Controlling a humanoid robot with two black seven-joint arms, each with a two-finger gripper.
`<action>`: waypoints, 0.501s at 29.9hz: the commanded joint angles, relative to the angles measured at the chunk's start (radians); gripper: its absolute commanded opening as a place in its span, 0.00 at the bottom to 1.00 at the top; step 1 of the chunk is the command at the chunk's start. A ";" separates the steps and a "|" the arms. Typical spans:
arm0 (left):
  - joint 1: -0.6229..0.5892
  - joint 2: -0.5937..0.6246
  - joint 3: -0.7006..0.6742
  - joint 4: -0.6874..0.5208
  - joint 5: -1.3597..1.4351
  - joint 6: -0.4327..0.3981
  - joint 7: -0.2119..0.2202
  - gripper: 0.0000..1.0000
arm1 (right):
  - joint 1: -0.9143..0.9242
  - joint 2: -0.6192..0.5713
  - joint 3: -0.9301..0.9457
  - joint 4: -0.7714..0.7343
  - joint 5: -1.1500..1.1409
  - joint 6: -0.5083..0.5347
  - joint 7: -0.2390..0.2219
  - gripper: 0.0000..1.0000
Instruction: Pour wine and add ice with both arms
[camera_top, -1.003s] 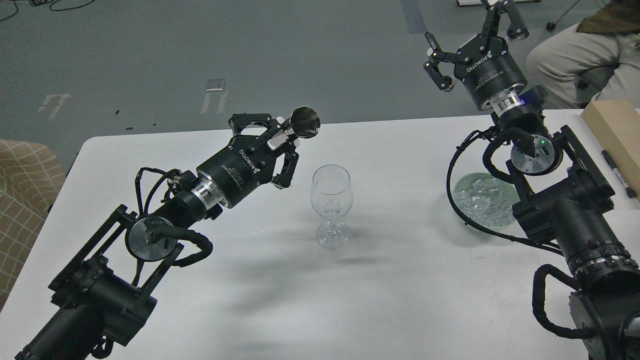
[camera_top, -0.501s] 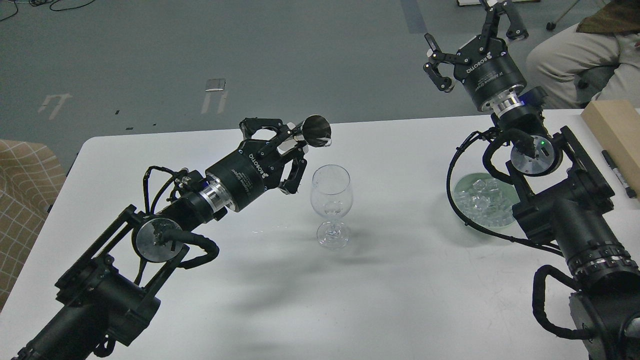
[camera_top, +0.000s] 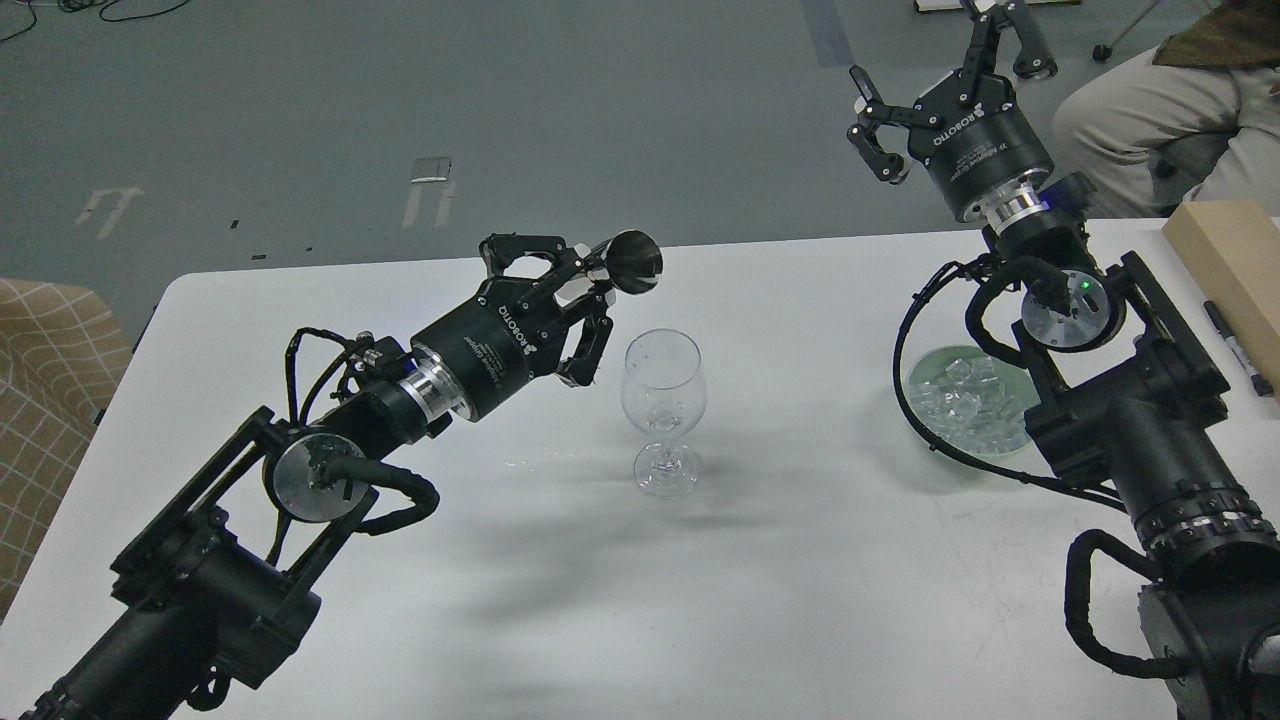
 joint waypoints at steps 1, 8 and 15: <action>0.001 0.000 0.000 0.000 0.026 0.000 -0.001 0.11 | 0.002 0.000 0.001 0.000 0.000 0.000 0.000 1.00; 0.003 -0.002 0.000 0.000 0.051 0.000 -0.003 0.11 | 0.000 0.000 0.001 -0.002 0.000 0.000 0.000 1.00; 0.003 0.000 0.000 -0.001 0.071 -0.003 -0.005 0.11 | 0.002 0.000 0.001 -0.002 0.000 0.000 0.000 1.00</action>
